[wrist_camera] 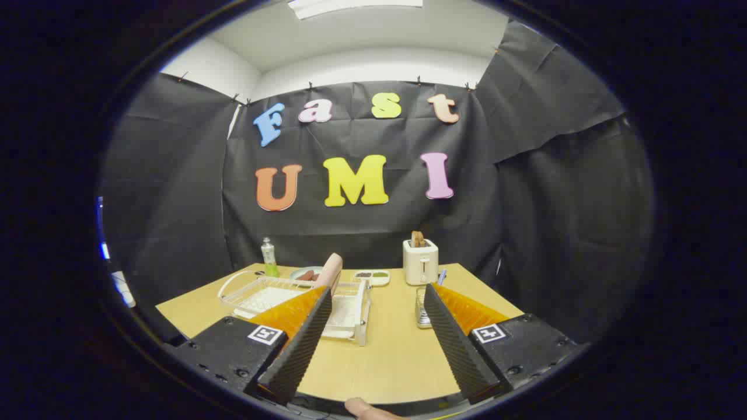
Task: Take the plate from the dish rack, then take the spoon from the basket and place it into the plate.
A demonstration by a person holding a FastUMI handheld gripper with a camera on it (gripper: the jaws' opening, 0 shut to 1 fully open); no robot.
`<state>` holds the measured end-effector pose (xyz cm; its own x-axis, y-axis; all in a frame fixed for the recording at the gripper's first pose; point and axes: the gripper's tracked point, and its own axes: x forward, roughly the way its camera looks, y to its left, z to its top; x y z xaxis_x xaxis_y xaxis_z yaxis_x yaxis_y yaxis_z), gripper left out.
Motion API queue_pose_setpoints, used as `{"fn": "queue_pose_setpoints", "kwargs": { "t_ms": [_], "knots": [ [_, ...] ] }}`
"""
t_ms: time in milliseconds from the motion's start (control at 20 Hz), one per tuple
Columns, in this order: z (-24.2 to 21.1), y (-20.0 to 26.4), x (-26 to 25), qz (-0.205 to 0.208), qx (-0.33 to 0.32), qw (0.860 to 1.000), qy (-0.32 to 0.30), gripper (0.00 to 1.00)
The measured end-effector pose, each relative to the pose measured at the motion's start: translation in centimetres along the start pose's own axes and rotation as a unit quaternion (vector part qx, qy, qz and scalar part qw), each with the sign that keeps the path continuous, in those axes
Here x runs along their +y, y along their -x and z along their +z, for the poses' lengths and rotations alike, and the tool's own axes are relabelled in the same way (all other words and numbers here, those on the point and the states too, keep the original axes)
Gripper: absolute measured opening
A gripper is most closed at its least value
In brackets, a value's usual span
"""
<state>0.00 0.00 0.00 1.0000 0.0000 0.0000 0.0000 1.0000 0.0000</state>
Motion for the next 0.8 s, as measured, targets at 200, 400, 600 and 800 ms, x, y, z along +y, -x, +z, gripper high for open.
{"fn": "queue_pose_setpoints", "kwargs": {
  "t_ms": [200, 400, 600, 800],
  "knots": [
    [-0.4, -0.1, -0.1, 0.000, 0.004, 1.000, -0.002, 1.00],
    [-0.5, -0.1, -0.4, -0.002, 0.007, 1.000, -0.005, 1.00],
    [-0.4, -0.5, -0.7, -0.005, 0.008, 1.000, -0.008, 1.00],
    [-0.2, -2.0, 0.0, 0.016, 0.017, 1.000, -0.005, 1.00]
  ]
}}
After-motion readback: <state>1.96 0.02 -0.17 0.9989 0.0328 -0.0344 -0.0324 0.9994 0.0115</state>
